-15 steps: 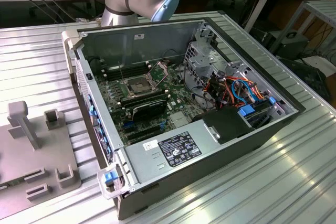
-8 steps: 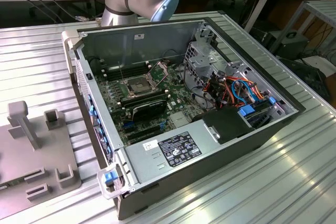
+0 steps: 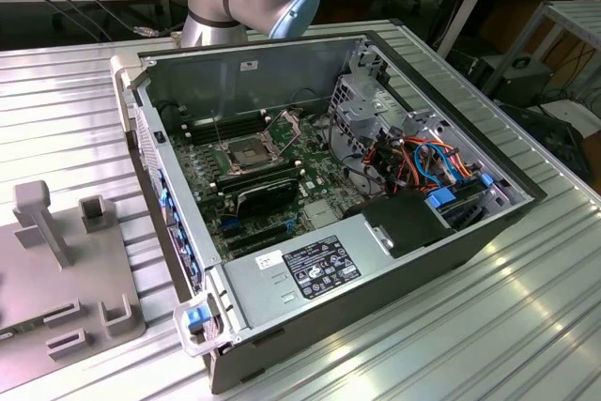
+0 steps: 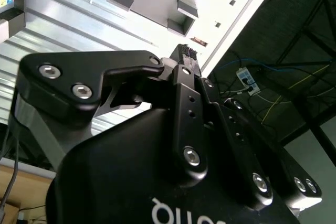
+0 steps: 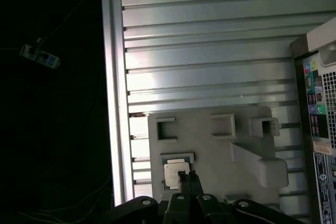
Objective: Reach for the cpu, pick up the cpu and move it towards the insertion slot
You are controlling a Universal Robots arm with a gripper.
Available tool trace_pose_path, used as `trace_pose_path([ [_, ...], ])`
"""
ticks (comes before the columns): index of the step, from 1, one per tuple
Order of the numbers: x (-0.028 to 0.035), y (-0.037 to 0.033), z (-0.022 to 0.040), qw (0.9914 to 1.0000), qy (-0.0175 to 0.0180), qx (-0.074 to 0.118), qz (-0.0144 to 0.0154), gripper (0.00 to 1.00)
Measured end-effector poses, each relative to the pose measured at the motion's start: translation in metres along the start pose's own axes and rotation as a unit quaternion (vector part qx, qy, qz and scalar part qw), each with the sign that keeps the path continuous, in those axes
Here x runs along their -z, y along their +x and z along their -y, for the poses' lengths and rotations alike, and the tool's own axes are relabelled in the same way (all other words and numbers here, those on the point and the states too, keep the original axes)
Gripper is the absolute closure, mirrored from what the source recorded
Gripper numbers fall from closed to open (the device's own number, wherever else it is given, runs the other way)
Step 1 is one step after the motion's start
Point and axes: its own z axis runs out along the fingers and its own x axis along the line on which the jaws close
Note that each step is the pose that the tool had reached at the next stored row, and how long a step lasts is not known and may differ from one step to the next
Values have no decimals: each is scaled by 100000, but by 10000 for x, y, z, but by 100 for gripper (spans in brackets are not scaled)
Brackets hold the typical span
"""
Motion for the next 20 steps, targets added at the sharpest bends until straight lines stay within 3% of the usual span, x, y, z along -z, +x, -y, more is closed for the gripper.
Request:
trace_pose_path([
  [4,2,7,53,100000,0,0,1,89],
  [10,-3,8,202,100000,-2,-3,-20,89],
  [20,-11,129,225,100000,2,-2,-31,89],
])
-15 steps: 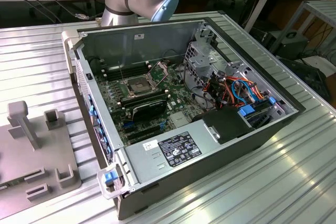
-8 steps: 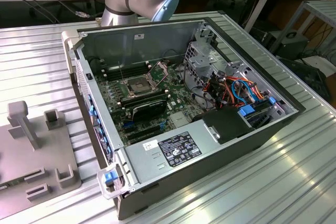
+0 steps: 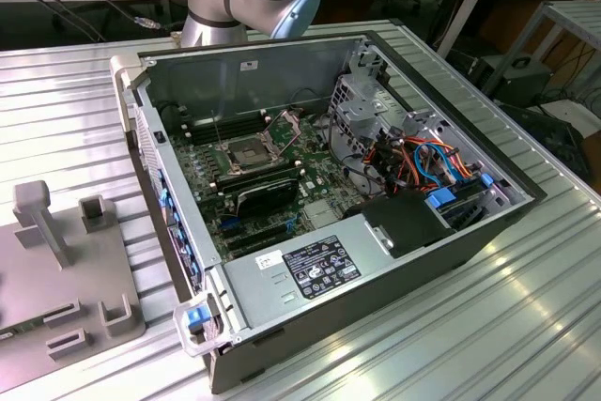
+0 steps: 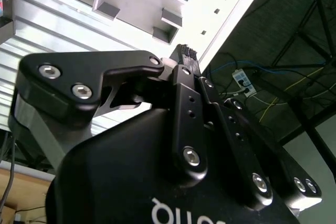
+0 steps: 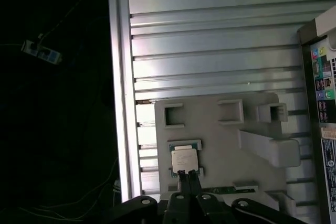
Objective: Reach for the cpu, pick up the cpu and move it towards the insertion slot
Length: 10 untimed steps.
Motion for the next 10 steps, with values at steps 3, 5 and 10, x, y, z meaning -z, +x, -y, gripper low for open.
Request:
trace_pose_path([
  [3,0,1,0,100000,0,-1,0,89],
  [5,0,2,0,100000,-1,1,-1,89],
  [10,-16,4,0,100000,18,-24,-293,89],
])
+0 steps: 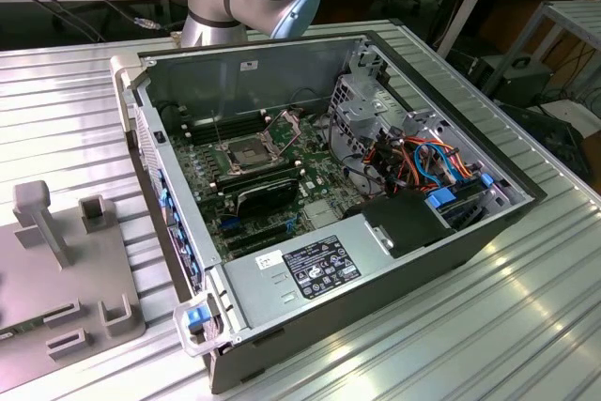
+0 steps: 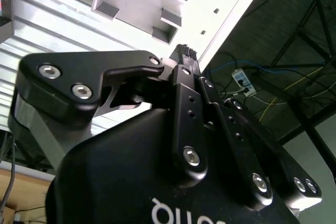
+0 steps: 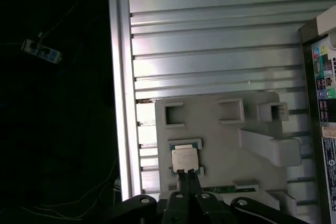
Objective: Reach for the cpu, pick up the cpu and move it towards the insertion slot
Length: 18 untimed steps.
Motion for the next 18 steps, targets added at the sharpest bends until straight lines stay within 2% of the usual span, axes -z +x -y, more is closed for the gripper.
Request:
trace_pose_path([
  [5,-8,-1,1,100000,27,-1,-295,89],
  [15,-9,-1,1,99999,30,-6,-353,89],
  [16,-9,-1,1,99999,33,-7,-359,89],
  [18,-9,-1,1,99999,32,-7,-372,76],
])
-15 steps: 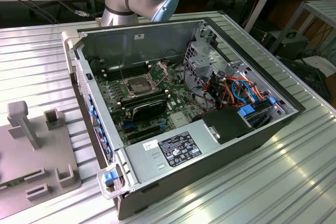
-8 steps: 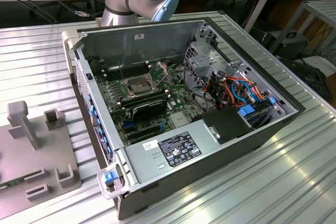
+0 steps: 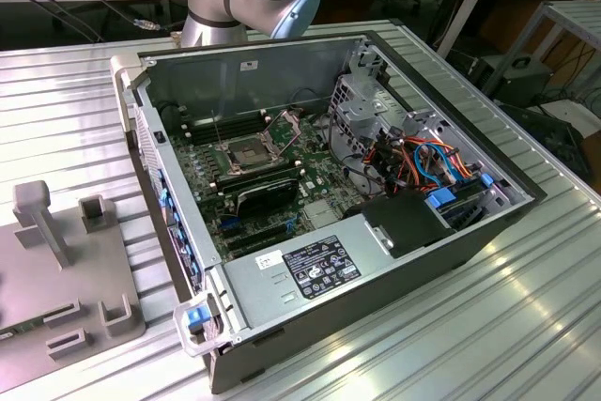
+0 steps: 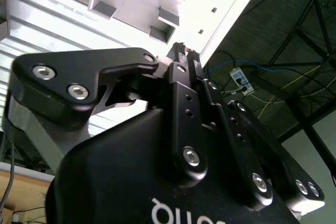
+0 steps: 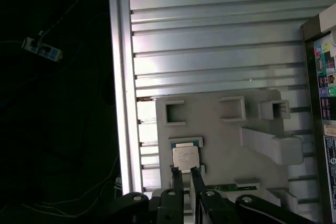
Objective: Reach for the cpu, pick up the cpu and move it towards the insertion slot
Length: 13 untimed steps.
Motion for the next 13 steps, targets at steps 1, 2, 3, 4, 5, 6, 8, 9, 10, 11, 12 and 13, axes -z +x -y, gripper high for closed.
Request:
trace_pose_path([
  [1,0,0,0,100000,1,-2,-5,71],
  [2,0,0,0,100000,1,0,-11,71],
  [3,-1,0,0,100000,1,1,-13,64],
  [4,-1,0,0,100000,2,-1,-18,64],
  [5,-1,0,0,100000,3,-1,-25,58],
  [6,-1,0,0,100000,3,0,-30,52],
  [8,-1,0,0,100000,5,-2,-42,46],
  [9,-1,0,0,100000,5,-1,-45,40],
  [10,-1,0,0,100000,3,-2,-51,40],
  [11,-1,0,0,100000,4,-3,-58,40],
  [12,-2,0,0,100000,5,-2,-57,40],
  [13,-3,0,0,100000,7,-3,-56,40],
])
